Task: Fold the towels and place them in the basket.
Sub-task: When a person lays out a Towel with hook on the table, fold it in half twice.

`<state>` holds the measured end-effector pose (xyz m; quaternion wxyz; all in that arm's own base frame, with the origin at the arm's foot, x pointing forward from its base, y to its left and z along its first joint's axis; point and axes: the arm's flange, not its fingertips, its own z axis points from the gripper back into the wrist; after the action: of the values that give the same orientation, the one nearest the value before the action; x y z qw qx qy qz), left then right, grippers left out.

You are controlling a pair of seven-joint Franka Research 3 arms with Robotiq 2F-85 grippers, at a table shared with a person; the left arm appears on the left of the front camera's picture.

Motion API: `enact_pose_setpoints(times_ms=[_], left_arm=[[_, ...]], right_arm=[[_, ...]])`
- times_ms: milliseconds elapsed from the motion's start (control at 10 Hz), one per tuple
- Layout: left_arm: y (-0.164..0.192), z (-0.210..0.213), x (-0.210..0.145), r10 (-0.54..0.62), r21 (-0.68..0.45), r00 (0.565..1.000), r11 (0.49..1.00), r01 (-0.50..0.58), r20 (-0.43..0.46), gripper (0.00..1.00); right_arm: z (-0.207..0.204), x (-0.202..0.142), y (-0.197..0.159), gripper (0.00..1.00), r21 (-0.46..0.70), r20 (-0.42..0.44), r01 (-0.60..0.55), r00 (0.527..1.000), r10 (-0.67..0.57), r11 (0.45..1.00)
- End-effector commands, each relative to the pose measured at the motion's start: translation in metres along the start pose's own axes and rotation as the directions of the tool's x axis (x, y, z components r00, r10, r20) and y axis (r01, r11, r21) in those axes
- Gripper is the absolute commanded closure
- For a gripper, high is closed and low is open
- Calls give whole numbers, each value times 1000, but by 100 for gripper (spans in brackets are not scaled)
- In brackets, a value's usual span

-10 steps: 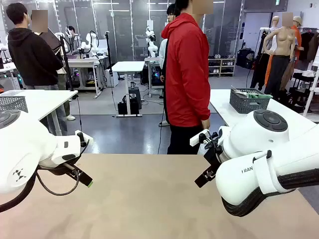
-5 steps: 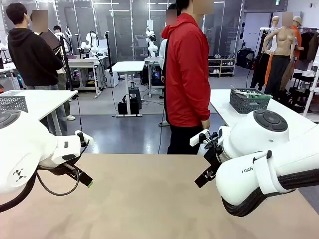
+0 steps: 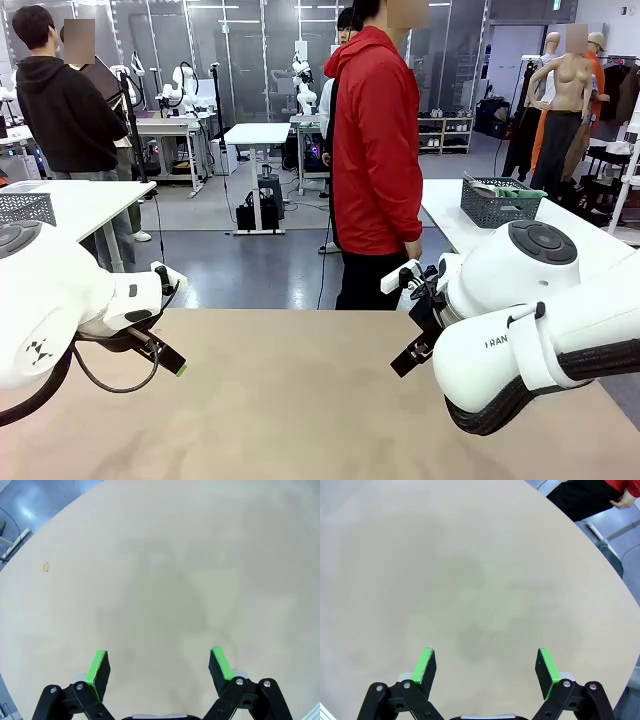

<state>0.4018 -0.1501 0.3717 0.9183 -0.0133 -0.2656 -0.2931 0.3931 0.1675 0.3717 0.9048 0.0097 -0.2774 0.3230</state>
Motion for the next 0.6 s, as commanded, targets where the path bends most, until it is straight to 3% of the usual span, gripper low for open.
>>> enact_pose_setpoints(times_ms=[0, 200, 500], left_arm=[[0, 0, 0, 0, 0, 1000, 1000, 0, 0, 0], [0, 0, 0, 0, 0, 1000, 1000, 0, 0, 0], [-21, 8, 43, -250, -61, 968, 966, 250, 1, 0]], right_arm=[[0, 0, 0, 0, 1, 0, 3, 1000, -3, 1000], [0, 0, 0, 0, 0, 0, 0, 1000, 0, 1000], [8, 32, 21, 0, 73, -3, -252, 967, 253, 965]])
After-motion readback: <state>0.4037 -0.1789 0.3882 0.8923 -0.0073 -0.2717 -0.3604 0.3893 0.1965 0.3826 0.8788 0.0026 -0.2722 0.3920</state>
